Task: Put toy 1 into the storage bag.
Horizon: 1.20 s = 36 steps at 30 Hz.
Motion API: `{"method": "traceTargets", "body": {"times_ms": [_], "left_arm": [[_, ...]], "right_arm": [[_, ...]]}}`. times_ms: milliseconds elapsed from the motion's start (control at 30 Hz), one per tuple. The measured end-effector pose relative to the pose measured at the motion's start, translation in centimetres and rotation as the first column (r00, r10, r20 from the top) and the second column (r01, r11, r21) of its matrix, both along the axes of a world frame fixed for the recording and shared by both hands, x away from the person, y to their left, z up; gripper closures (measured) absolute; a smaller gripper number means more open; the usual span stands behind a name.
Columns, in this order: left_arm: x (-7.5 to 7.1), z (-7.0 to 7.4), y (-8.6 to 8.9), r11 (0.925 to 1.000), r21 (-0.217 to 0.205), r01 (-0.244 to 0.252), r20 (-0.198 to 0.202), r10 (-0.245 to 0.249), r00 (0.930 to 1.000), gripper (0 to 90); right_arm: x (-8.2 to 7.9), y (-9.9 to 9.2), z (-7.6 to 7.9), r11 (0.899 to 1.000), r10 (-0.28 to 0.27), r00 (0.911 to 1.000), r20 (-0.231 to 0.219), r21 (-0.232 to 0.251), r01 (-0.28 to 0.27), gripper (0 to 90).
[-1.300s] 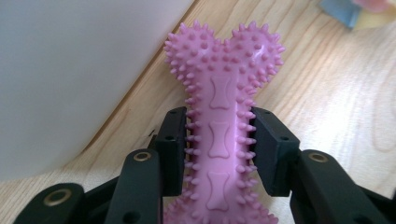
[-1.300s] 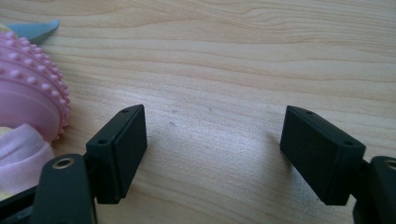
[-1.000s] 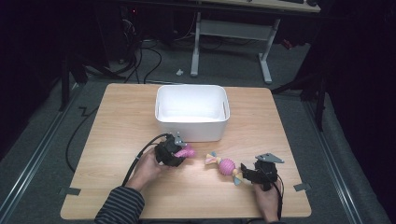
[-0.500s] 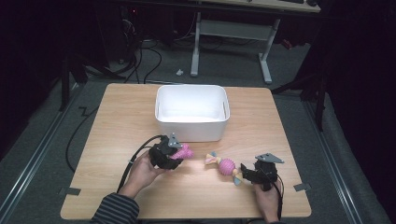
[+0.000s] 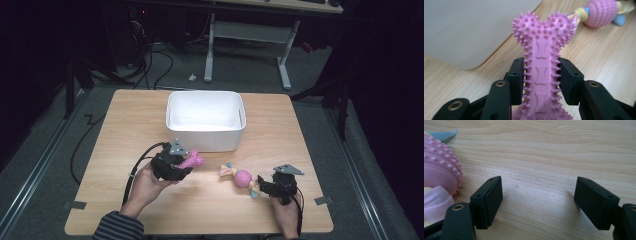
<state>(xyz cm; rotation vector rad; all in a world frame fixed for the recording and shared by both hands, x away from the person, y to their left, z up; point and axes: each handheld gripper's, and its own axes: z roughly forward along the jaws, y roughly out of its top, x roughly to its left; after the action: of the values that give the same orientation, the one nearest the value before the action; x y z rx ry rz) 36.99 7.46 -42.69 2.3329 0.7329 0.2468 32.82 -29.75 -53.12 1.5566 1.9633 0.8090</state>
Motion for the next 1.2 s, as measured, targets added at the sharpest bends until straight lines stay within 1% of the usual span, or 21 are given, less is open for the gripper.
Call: {"method": "traceTargets", "body": {"times_ms": [100,167,233,333,433,500,533,567,633,667,767,900,1000,1133,1200], "left_arm": [[-0.5,0.9,0.1,1.0000,0.008,0.000,0.012,0.000,0.9999,59.1],[-0.6,1.6,0.4,1.0000,-0.001,-0.005,0.011,0.005,0.9999,59.0],[-0.5,2.3,0.7,0.9999,-0.011,-0.013,0.011,0.013,0.9999,59.0],[-0.3,3.3,1.0,0.9993,-0.018,-0.032,0.023,0.032,0.9992,59.1],[0.0,4.3,1.3,0.9990,-0.025,-0.038,0.027,0.039,0.9989,59.1],[0.1,4.8,1.4,0.9980,-0.023,-0.058,0.028,0.059,0.9978,59.1],[0.3,5.0,1.4,0.9973,-0.018,-0.071,0.020,0.071,0.9973,59.2],[0.4,5.2,1.4,0.9971,-0.012,-0.075,0.012,0.075,0.9971,59.2],[0.6,5.7,1.3,0.9974,0.000,-0.072,0.026,0.072,0.9970,59.2],[0.8,6.0,1.3,0.9974,-0.001,-0.072,0.024,0.072,0.9971,59.2],[1.8,6.6,1.3,0.9968,-0.025,-0.076,0.013,0.077,0.9970,59.2],[2.2,7.2,1.2,0.9958,-0.044,-0.081,0.024,0.082,0.9964,59.1],[2.6,7.8,1.5,0.9941,-0.054,-0.094,0.027,0.095,0.9951,59.1],[3.3,8.6,2.0,0.9901,-0.083,-0.113,0.018,0.115,0.9932,59.1],[3.6,9.1,2.1,0.9882,-0.089,-0.124,0.019,0.126,0.9918,59.0]], "right_arm": [[-0.1,0.0,0.0,1.000,-0.003,1.0000,-0.002,0.002,0.003,23.1],[-0.1,0.0,0.0,1.000,-0.005,1.0000,-0.003,0.002,0.005,23.1],[-0.1,0.0,0.0,1.000,-0.004,1.0000,-0.004,0.003,0.004,23.1],[-0.1,0.0,0.0,1.000,-0.005,1.0000,-0.003,0.002,0.005,23.1],[-0.1,0.0,0.0,1.000,-0.004,1.0000,-0.003,0.003,0.004,23.1],[-0.1,0.0,0.0,1.000,-0.004,1.0000,-0.003,0.003,0.004,23.1],[-0.1,0.0,0.0,1.000,-0.005,1.0000,-0.002,0.003,0.005,23.1],[-0.1,0.0,0.0,1.000,-0.005,1.0000,-0.003,0.003,0.005,23.1],[-0.1,0.1,0.0,1.000,-0.006,1.0000,-0.003,0.004,0.006,23.1],[-0.1,0.1,0.0,1.000,-0.006,1.0000,-0.003,0.003,0.006,23.1],[0.0,0.0,0.0,1.000,-0.002,1.0000,0.000,0.001,0.002,23.2],[0.0,0.1,0.0,1.000,-0.004,1.0000,-0.001,0.002,0.004,23.3],[0.0,0.1,0.0,1.000,-0.005,1.0000,-0.001,0.003,0.005,23.3],[0.0,0.1,0.0,1.000,-0.006,1.0000,-0.002,0.004,0.006,23.5],[0.0,0.1,0.0,1.000,-0.005,1.0000,-0.002,0.004,0.005,23.5]]}}
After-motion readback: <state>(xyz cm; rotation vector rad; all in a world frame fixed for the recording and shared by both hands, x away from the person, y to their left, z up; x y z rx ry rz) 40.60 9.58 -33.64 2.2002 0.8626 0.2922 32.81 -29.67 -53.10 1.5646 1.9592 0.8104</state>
